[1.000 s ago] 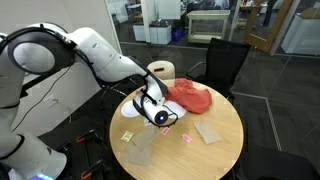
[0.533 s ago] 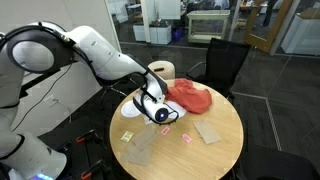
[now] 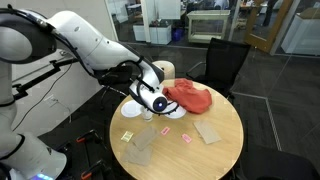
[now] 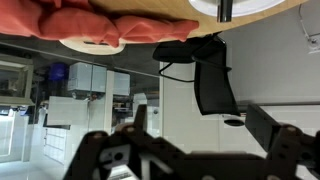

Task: Pick the pen on the table and put it in the cup

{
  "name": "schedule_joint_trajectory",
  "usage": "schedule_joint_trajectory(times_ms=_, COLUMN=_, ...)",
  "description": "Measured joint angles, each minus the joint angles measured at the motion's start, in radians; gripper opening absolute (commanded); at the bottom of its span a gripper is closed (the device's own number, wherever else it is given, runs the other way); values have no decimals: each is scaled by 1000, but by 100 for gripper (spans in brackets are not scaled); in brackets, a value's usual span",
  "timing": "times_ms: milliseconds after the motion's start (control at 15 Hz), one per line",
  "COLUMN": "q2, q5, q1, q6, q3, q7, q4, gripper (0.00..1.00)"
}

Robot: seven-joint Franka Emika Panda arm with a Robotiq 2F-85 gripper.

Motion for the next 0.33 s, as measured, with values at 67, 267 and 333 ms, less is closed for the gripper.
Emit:
schedule_joint_trajectory(times_ms=67, q2=-20, q5=-1, q1=1, q6=0, q3=0, q7=0, q4=-11, gripper=100)
schedule_joint_trajectory(times_ms=267, q2=-72, q5=-7, q1=3, q6=-2, q3=0, q7=0, q4=-42, gripper=100)
schedule_joint_trajectory(times_ms=333, q2=-78, q5=-8, q1=3, q6=-2, q3=0, q7=1, q4=-45, gripper=100)
